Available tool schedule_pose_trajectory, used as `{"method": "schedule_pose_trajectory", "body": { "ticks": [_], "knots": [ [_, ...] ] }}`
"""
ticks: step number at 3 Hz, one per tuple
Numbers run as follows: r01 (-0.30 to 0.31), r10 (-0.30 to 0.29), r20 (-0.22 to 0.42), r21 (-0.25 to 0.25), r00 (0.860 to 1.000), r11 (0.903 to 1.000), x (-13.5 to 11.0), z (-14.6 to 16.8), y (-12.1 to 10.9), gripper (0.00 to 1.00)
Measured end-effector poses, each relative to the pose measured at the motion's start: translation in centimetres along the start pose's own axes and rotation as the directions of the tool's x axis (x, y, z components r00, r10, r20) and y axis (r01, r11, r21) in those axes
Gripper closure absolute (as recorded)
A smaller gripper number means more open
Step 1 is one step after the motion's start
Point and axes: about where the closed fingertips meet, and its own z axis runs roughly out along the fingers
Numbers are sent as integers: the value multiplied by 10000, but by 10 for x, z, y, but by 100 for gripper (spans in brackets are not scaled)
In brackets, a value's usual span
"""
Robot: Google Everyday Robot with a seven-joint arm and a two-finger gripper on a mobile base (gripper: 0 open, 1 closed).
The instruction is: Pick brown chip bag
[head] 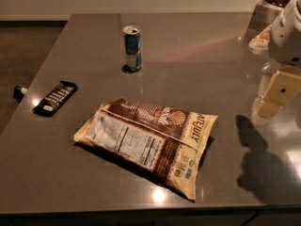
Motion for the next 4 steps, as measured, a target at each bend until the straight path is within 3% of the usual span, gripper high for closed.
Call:
{"method": "schedule_pose_trajectory", "body": {
  "ticks": [2,4],
  "knots": [
    [-95,100,384,-119,9992,9999,-11,0,1,0],
    [-263,338,1466,-527,9886,9983,-59,16,13,0]
  ]
}}
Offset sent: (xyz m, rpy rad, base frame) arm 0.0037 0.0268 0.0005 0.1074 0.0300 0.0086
